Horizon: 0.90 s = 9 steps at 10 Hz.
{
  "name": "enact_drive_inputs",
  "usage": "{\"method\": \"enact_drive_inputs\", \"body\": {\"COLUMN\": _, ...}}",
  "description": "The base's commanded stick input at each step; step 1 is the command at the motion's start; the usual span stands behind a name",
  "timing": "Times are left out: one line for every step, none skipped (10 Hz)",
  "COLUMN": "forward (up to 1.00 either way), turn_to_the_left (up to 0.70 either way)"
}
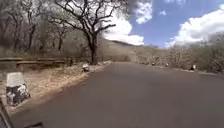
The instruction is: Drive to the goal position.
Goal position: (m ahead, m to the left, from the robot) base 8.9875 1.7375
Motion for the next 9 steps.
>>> {"method": "enact_drive_inputs", "body": {"forward": 0.7, "turn_to_the_left": 0.0}}
{"method": "enact_drive_inputs", "body": {"forward": 0.7, "turn_to_the_left": 0.0}}
{"method": "enact_drive_inputs", "body": {"forward": 0.7, "turn_to_the_left": 0.0}}
{"method": "enact_drive_inputs", "body": {"forward": 0.7, "turn_to_the_left": 0.0}}
{"method": "enact_drive_inputs", "body": {"forward": 0.7, "turn_to_the_left": 0.0}}
{"method": "enact_drive_inputs", "body": {"forward": 0.7, "turn_to_the_left": 0.0}}
{"method": "enact_drive_inputs", "body": {"forward": 0.7, "turn_to_the_left": 0.0}}
{"method": "enact_drive_inputs", "body": {"forward": 0.7, "turn_to_the_left": 0.0}}
{"method": "enact_drive_inputs", "body": {"forward": 0.7, "turn_to_the_left": 0.02}}
